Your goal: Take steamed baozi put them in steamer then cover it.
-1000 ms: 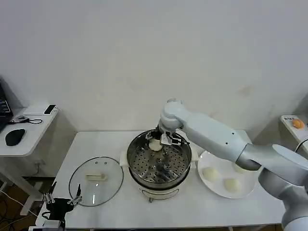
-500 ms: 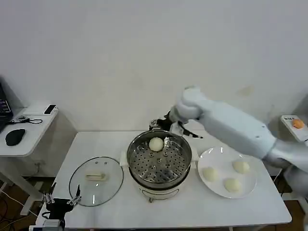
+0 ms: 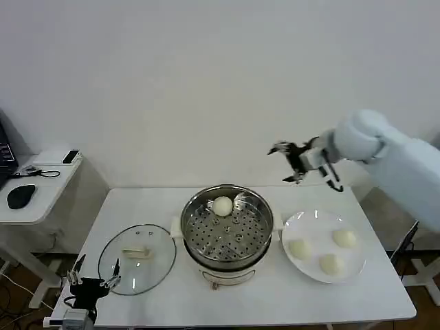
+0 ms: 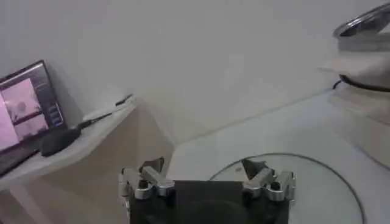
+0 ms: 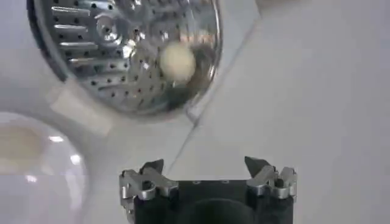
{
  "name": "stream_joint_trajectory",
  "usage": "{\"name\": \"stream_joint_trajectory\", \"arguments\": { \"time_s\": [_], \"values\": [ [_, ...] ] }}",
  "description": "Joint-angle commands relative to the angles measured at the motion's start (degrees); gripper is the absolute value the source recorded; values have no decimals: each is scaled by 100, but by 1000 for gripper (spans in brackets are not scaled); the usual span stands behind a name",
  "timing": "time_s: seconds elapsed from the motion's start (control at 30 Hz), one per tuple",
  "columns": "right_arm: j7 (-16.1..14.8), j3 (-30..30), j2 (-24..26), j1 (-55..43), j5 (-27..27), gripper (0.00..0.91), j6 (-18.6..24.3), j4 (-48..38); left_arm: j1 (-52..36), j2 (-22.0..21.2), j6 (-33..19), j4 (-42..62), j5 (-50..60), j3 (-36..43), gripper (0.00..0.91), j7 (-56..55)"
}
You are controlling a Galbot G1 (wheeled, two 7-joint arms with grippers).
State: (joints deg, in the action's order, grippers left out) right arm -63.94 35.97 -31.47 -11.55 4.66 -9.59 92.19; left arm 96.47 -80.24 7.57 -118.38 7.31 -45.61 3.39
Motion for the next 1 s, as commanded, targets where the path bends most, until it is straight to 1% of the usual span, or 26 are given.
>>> {"name": "stream_joint_trajectory", "arguments": {
  "time_s": [0.03, 0.1, 0.17, 0.3, 0.4, 0.47, 0.53, 0.73, 0.8, 1.0],
  "values": [
    [-944, 115, 720, 490, -727, 907, -1340, 5, 47, 55, 19, -100, -29, -1, 907, 2],
    [-1068, 154, 660, 681, -628, 907, -1351, -108, 63, 35, 24, -150, -23, 18, 907, 12],
    [-1093, 139, 585, 932, -594, 907, -1379, -221, 69, 15, 26, -174, -19, 31, 907, 11],
    [-950, -184, 312, 1545, -214, 907, -1257, -584, 159, -20, 17, -205, -2, 64, 907, 1],
    [-841, -314, 51, 1823, -95, 907, -1212, -786, 186, -23, 13, -162, -2, 49, 907, -9],
    [-827, -391, -109, 1929, -24, 907, -1206, -871, 177, -29, 13, -124, 1, 36, 907, -12],
    [-756, -433, -309, 2054, 78, 907, -1285, -936, 175, -38, 15, -104, 3, 26, 907, -11],
    [-790, -472, -825, 2263, 289, 907, -1263, -1239, 208, -41, 26, -145, 5, -53, 907, 20],
    [-820, -454, -931, 2273, 392, 907, -1146, -1358, 215, -20, 27, -140, 3, -90, 907, 21],
    [-885, -407, -1070, 2245, 585, 907, -1013, -1581, 236, 30, 20, -117, -19, -163, 907, 22]
  ]
}}
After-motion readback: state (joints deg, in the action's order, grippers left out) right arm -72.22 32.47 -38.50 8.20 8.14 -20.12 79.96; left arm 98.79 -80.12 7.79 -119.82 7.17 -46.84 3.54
